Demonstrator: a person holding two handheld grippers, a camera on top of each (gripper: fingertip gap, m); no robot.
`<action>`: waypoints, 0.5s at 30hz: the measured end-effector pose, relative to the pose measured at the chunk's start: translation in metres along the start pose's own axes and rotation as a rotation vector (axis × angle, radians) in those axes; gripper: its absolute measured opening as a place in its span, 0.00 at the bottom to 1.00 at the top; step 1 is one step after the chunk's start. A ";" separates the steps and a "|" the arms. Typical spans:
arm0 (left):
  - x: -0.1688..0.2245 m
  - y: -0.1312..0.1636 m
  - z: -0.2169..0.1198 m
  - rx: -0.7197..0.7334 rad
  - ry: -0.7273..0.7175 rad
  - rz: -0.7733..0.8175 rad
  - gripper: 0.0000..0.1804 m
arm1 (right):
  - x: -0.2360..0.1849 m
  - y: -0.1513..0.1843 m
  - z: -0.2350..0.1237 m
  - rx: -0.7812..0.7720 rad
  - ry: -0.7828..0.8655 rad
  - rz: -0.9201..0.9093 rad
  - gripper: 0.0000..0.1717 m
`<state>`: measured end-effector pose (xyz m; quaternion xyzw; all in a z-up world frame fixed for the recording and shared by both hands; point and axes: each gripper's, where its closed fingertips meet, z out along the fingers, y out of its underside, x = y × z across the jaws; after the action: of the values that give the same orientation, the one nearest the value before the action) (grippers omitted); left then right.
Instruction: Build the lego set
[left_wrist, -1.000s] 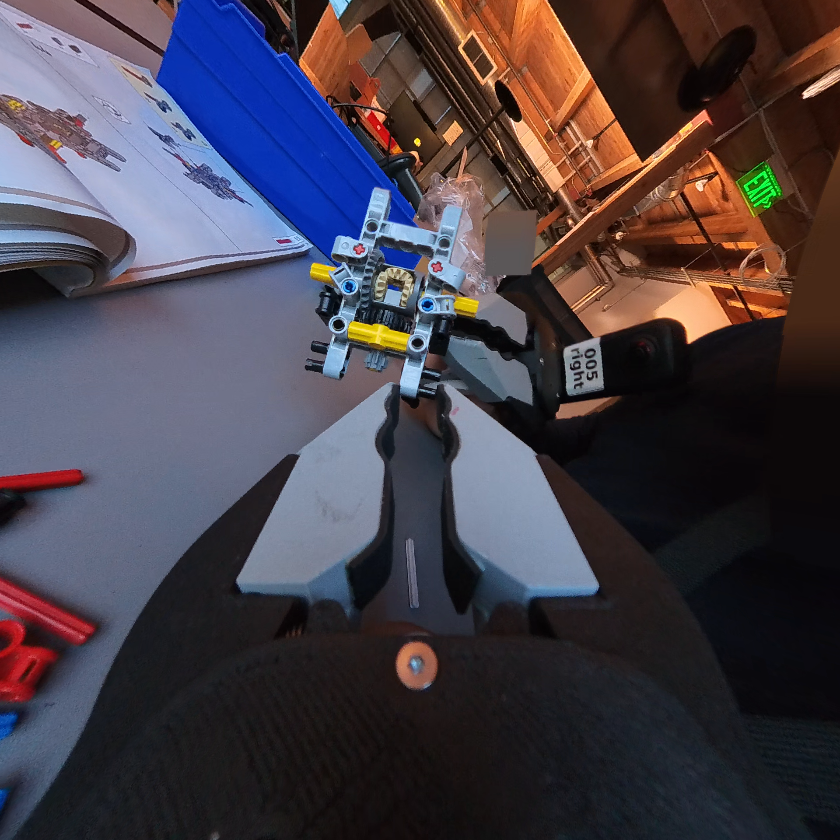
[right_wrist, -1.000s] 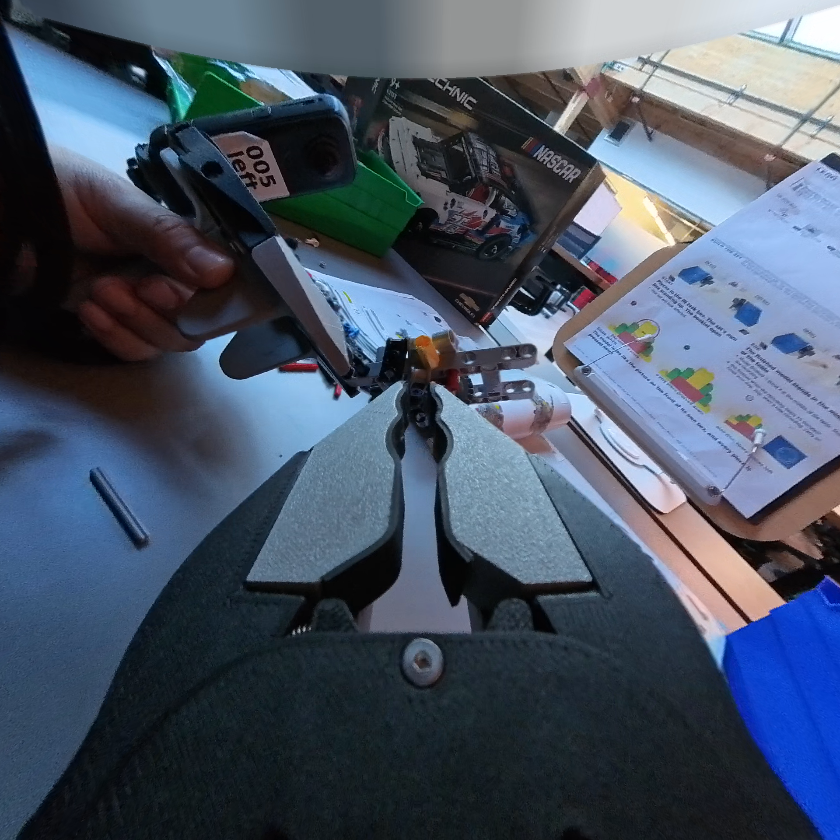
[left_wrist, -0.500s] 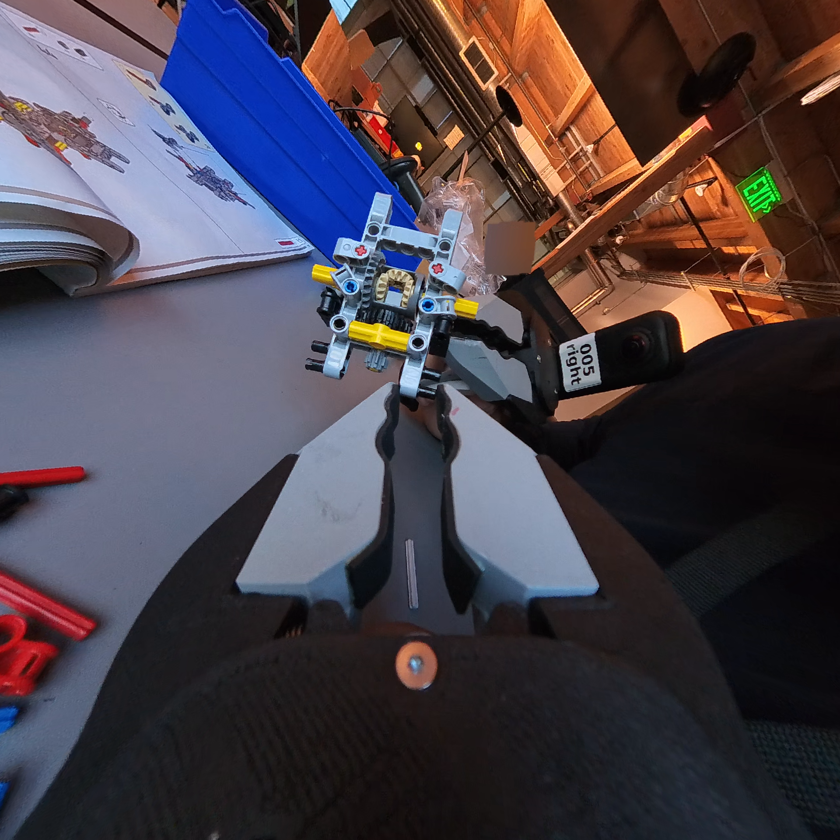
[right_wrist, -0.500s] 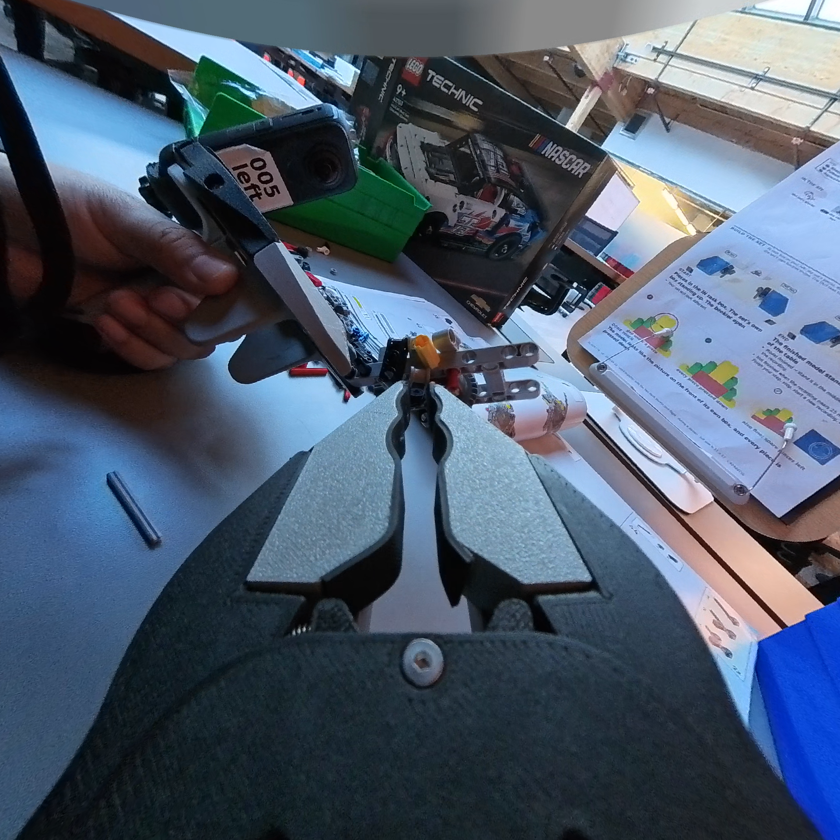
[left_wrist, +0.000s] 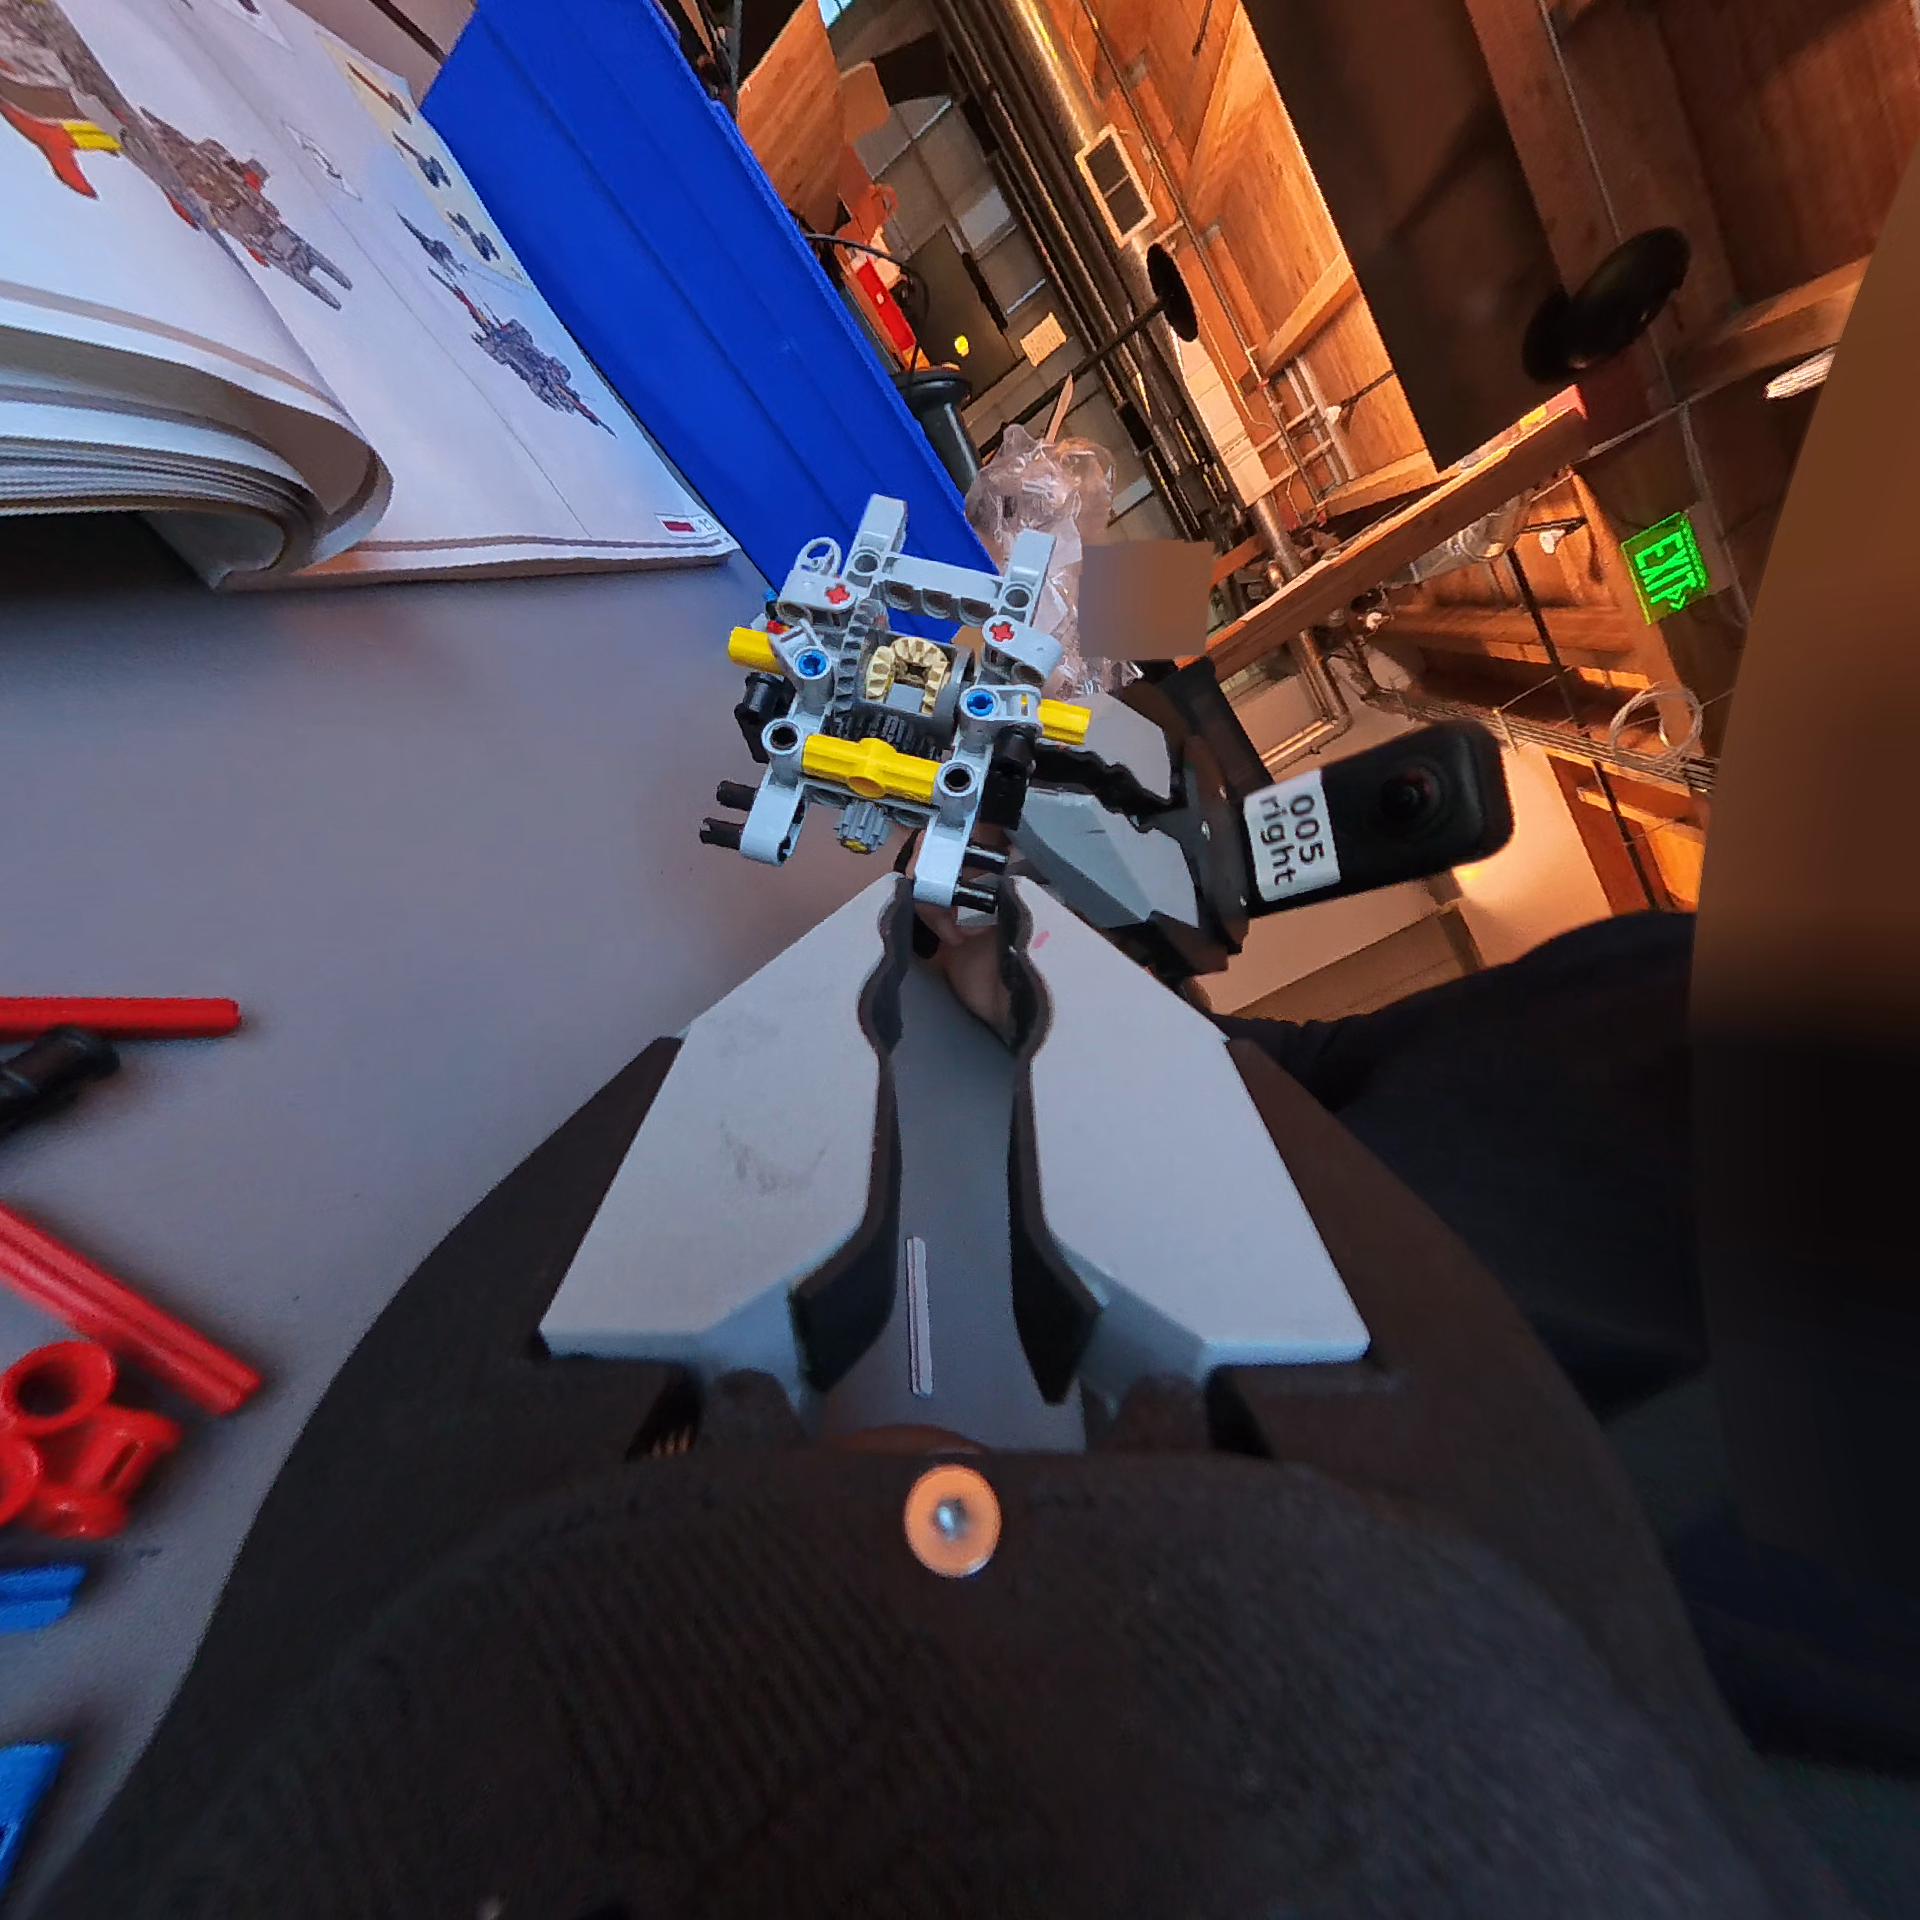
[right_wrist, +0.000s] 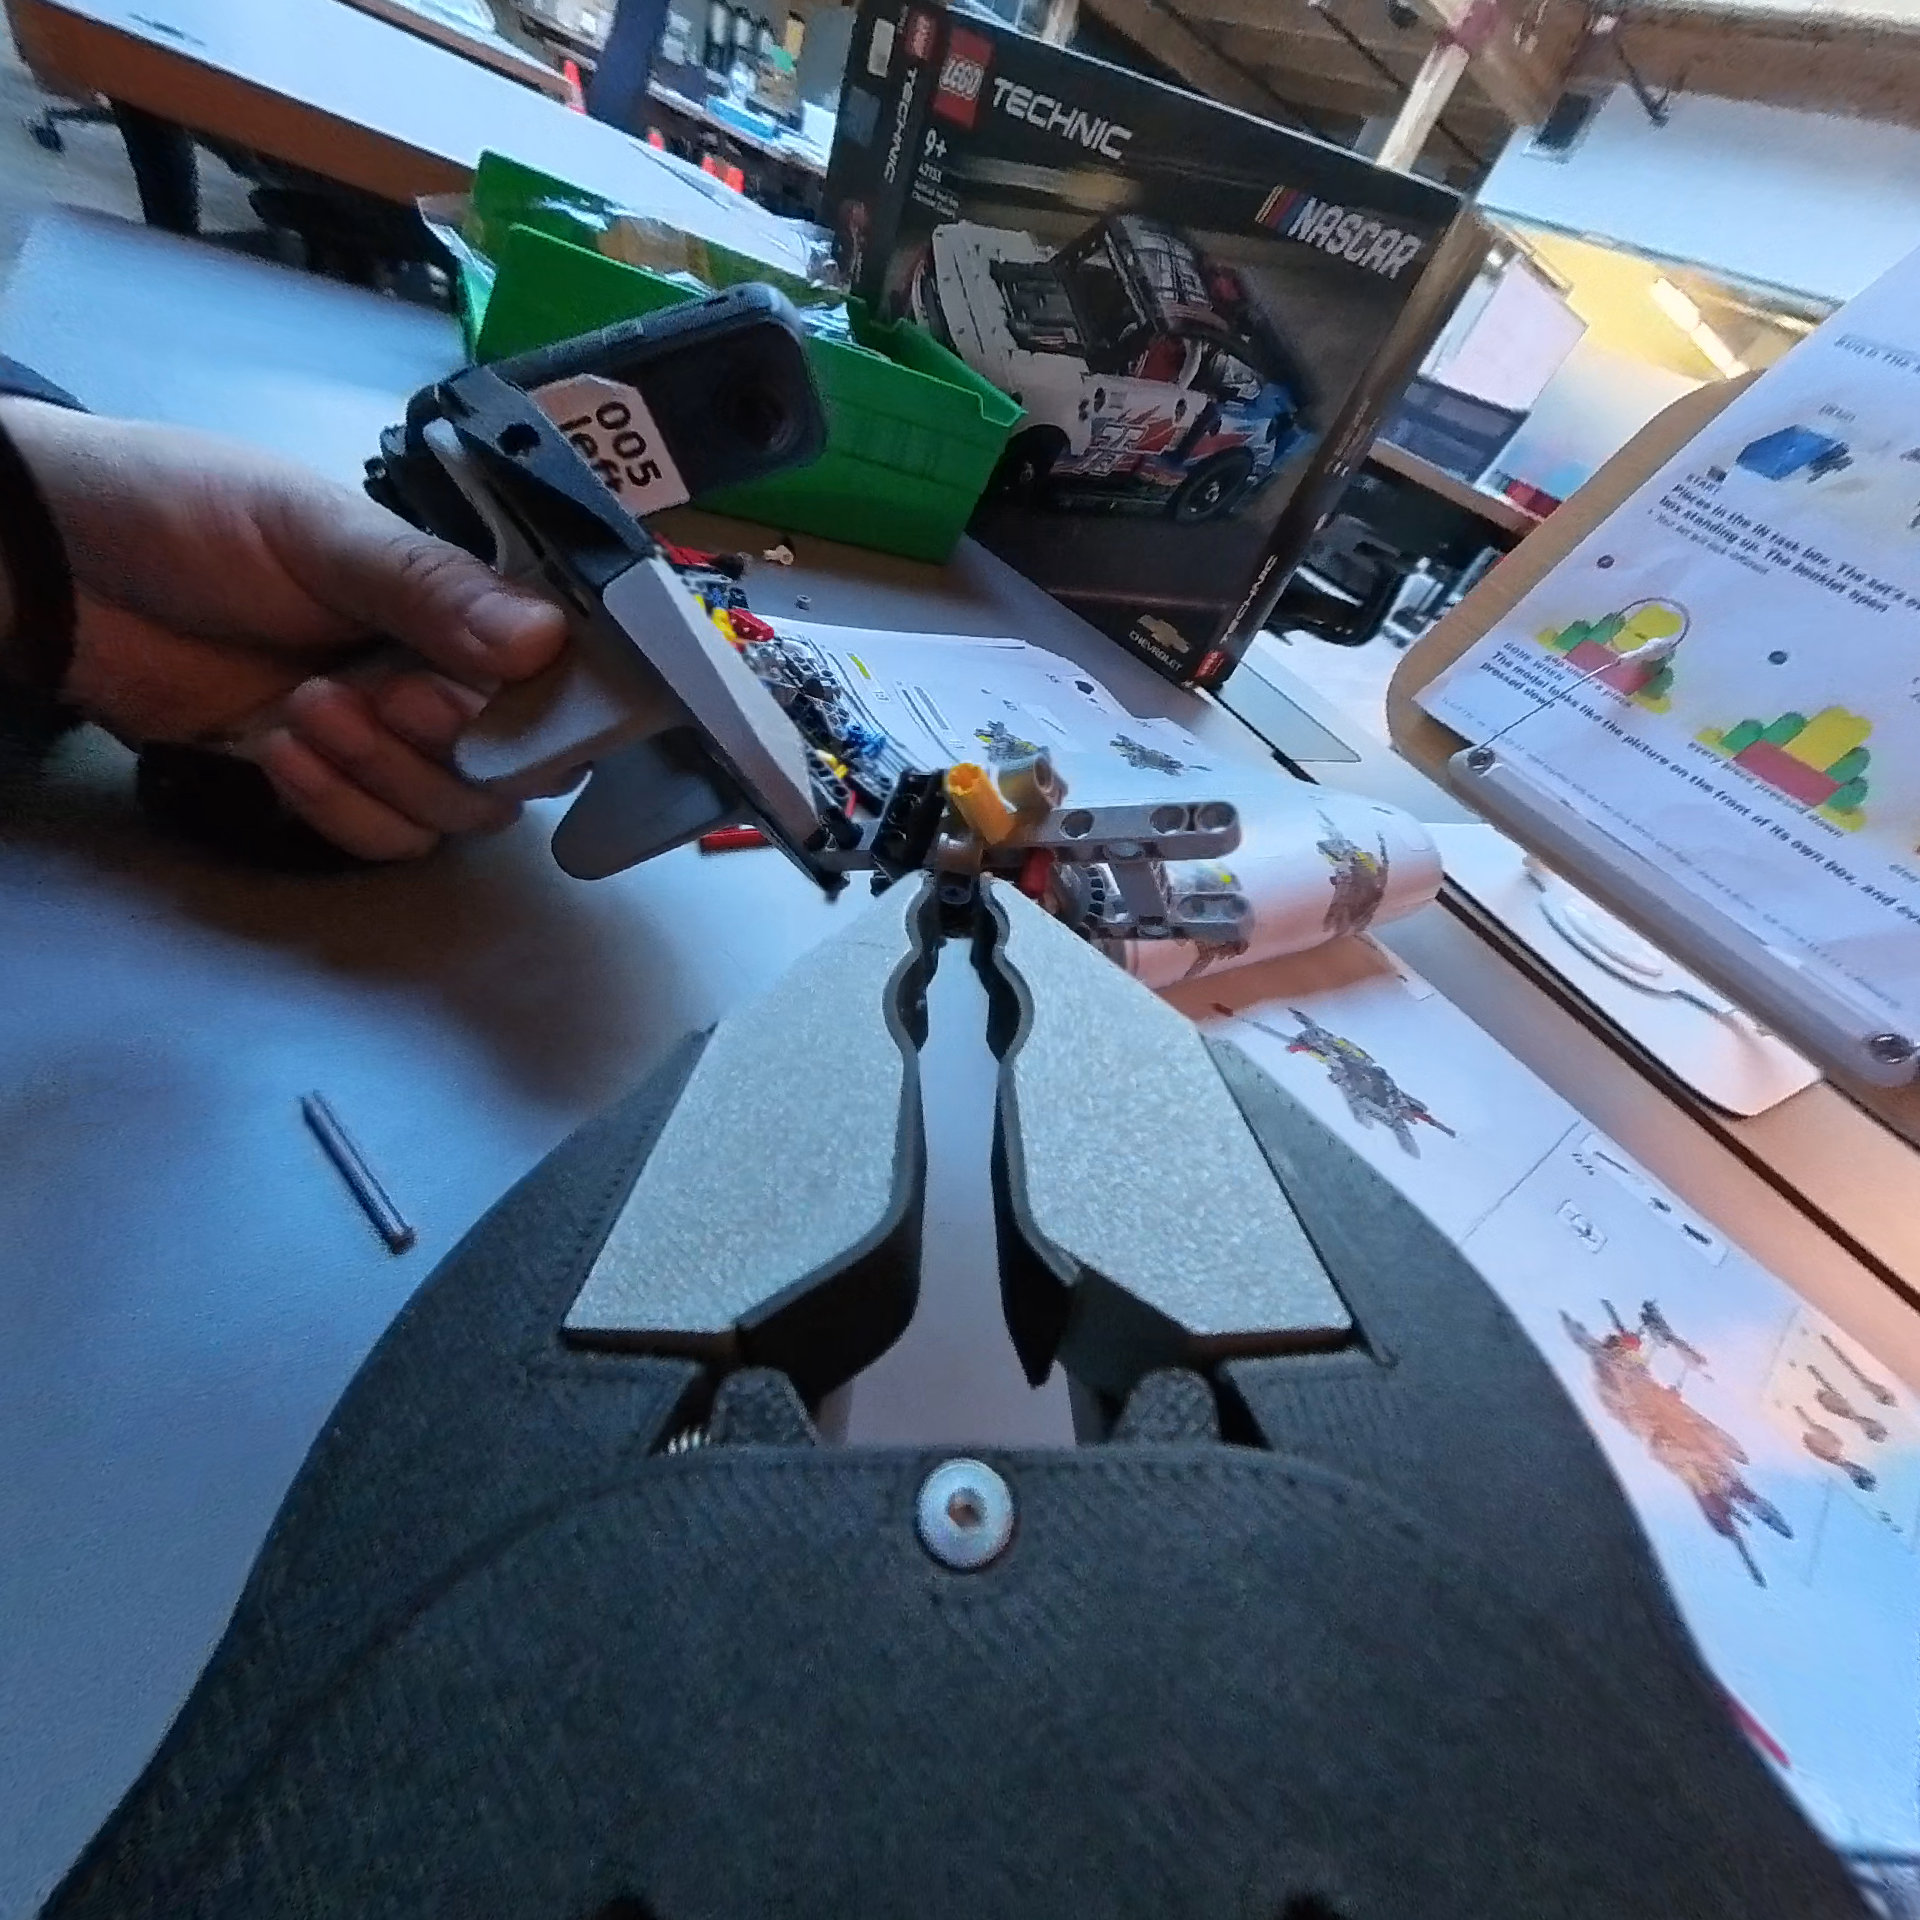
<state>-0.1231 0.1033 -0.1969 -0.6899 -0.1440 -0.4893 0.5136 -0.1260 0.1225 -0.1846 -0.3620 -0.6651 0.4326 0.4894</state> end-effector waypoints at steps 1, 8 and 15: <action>0.000 0.001 0.000 -0.003 0.003 -0.004 0.08 | 0.000 0.000 0.000 0.001 -0.012 0.021 0.02; 0.006 -0.006 -0.005 0.050 0.029 0.038 0.06 | 0.007 0.007 -0.001 -0.030 -0.026 0.153 0.00; 0.007 -0.001 -0.006 0.010 -0.043 0.170 0.04 | 0.010 0.014 0.000 -0.072 -0.008 0.182 0.00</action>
<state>-0.1234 0.0965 -0.1912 -0.7074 -0.0983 -0.4284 0.5536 -0.1279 0.1364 -0.1944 -0.4365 -0.6467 0.4524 0.4321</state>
